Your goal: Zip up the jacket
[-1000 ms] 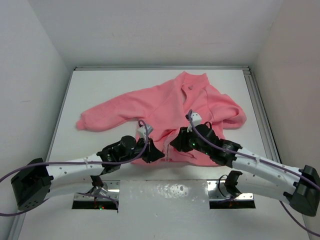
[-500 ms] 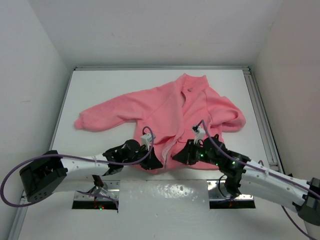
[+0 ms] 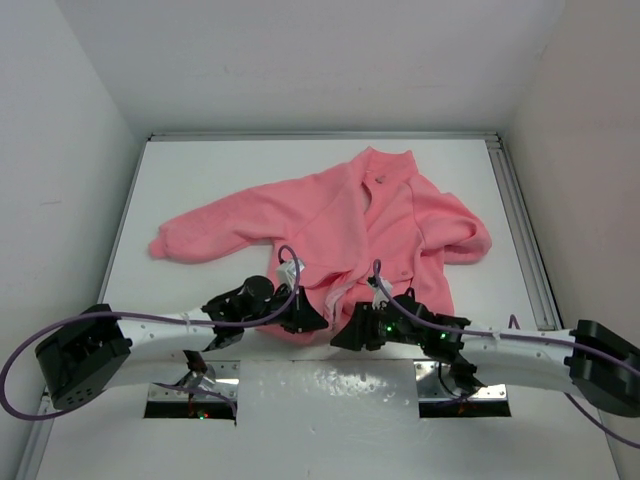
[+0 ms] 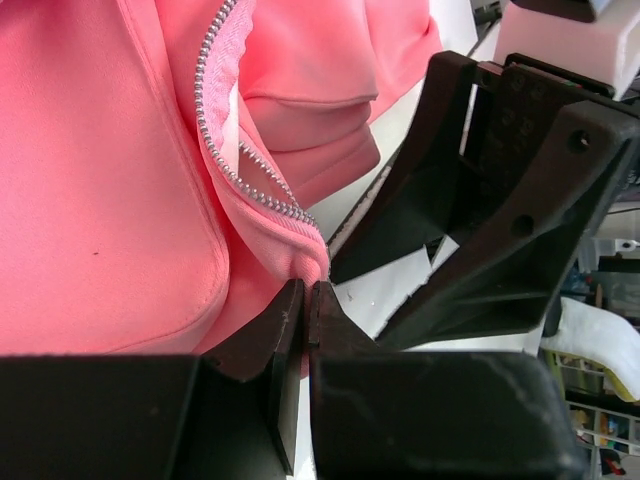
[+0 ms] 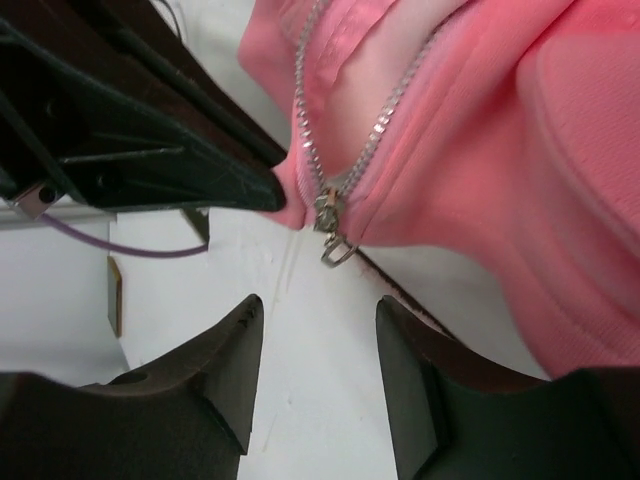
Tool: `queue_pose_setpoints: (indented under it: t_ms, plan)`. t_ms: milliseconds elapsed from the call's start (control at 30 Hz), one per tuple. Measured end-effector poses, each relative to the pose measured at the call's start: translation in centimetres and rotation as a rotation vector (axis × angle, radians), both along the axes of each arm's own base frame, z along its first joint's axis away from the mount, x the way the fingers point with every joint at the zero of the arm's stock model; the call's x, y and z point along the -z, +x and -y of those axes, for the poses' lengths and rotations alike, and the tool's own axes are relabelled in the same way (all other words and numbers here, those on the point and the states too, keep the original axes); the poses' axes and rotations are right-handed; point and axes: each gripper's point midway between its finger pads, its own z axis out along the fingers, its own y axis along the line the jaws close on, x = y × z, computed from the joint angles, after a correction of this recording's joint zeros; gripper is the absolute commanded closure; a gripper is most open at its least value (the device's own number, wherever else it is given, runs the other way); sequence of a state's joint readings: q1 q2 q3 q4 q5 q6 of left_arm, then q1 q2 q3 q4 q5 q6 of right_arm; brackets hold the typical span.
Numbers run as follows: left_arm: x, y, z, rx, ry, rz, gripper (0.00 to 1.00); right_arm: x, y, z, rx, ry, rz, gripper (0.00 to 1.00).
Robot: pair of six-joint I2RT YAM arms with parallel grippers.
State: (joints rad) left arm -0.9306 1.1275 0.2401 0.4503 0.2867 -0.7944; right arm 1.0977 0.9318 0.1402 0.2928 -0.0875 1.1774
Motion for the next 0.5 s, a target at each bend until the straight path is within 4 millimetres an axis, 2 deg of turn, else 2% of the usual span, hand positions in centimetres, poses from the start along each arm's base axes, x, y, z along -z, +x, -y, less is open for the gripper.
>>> queue_pose_setpoints:
  t_ms: [300, 367, 500]
  plan:
    - [-0.2, -0.2, 0.0, 0.006, -0.012, -0.021, 1.00, 0.9, 1.0, -0.5, 0.011, -0.072, 0.015, 0.51]
    - [-0.2, -0.2, 0.0, 0.005, -0.014, -0.025, 1.00, 0.9, 1.2, -0.8, 0.010, -0.085, 0.014, 0.59]
    - [-0.2, -0.2, 0.1, 0.008, -0.021, -0.025, 1.00, 0.8, 1.4, -1.2, 0.004, -0.102, 0.015, 0.60]
